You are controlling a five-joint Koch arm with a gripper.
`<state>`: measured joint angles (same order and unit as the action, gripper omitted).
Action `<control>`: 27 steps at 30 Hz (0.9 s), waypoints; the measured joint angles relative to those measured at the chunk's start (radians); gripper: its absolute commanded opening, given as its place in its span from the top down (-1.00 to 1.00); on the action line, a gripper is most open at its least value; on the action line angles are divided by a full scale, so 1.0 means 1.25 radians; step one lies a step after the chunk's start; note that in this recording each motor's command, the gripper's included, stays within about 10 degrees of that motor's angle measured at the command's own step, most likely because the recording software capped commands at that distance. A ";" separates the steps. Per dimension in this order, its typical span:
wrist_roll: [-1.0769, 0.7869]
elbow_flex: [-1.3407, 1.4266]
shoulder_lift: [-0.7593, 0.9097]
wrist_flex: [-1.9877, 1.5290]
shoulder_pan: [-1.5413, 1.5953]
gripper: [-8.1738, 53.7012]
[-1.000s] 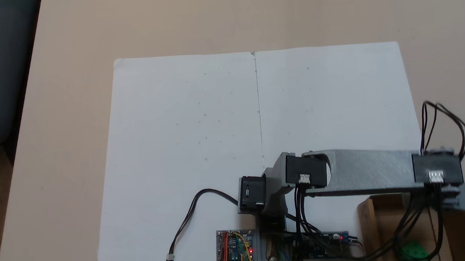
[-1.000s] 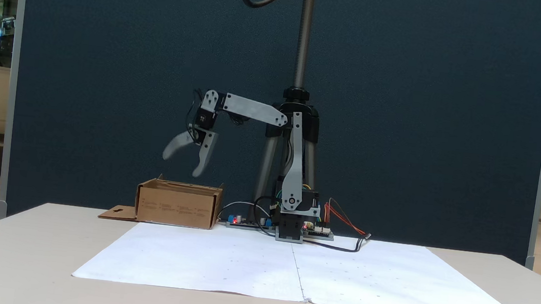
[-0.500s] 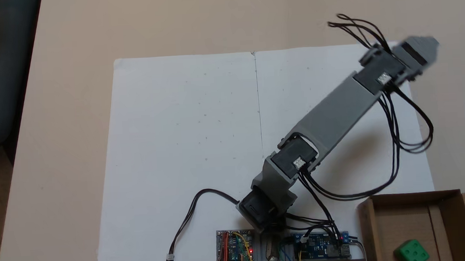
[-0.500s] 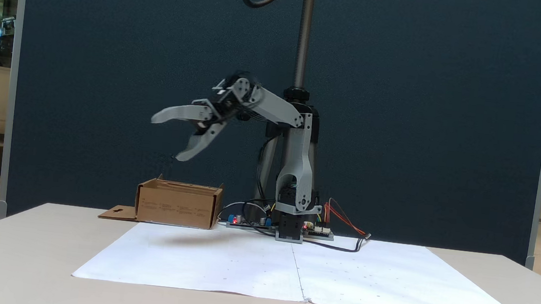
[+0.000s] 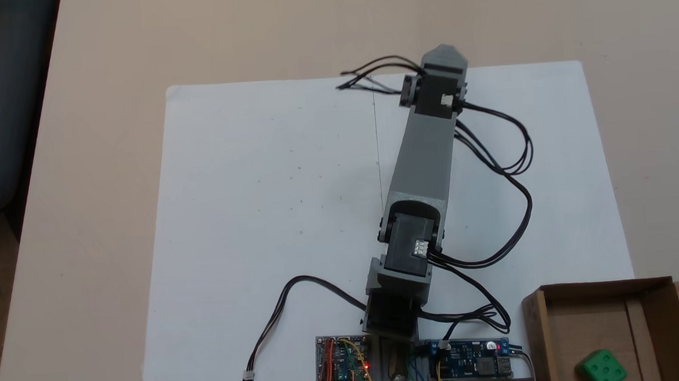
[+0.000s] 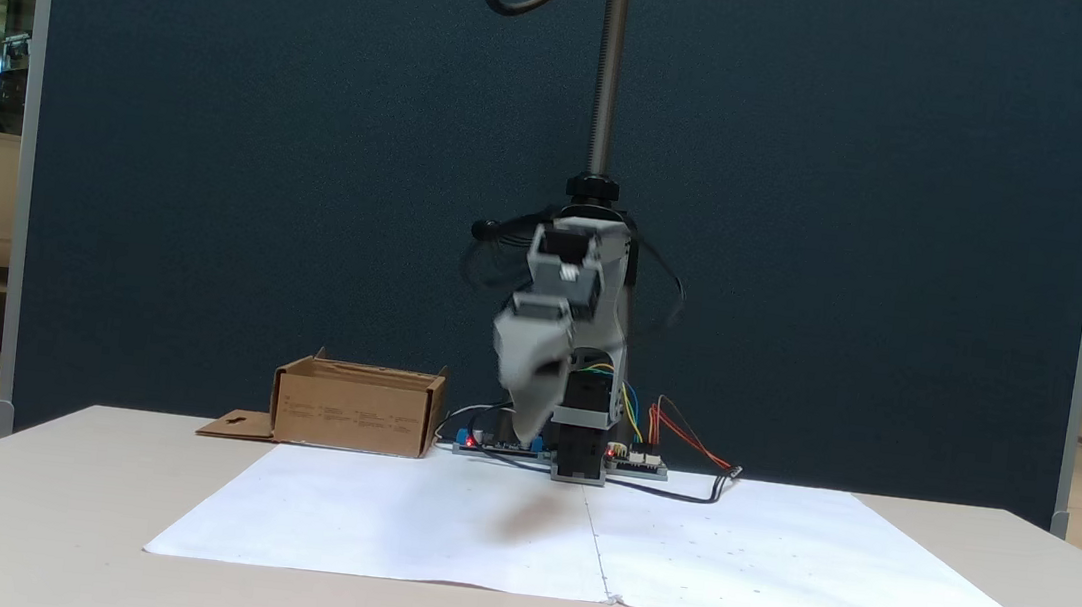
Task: Grasp a green dice and put it in the bin.
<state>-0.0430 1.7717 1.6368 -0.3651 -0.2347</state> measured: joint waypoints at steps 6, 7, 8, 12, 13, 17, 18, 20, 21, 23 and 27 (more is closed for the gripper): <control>-0.017 0.067 0.080 0.175 0.063 -0.70; -0.017 0.067 0.091 0.205 0.069 -0.72; -0.017 0.072 0.103 0.233 0.070 -0.72; -0.017 0.118 0.151 0.345 0.088 -0.73; -0.017 0.135 0.156 0.372 0.093 -0.73; -0.022 0.191 0.173 0.470 0.125 -0.74; -0.022 0.204 0.173 0.497 0.134 -0.74; -0.022 0.238 0.174 0.549 0.141 -0.74; -0.022 0.265 0.174 0.574 0.141 -0.74; -0.023 0.345 0.183 0.626 0.141 -0.74; -0.047 0.449 0.212 0.723 0.162 -0.74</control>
<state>-0.1012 2.3332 1.9021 0.5384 -0.0322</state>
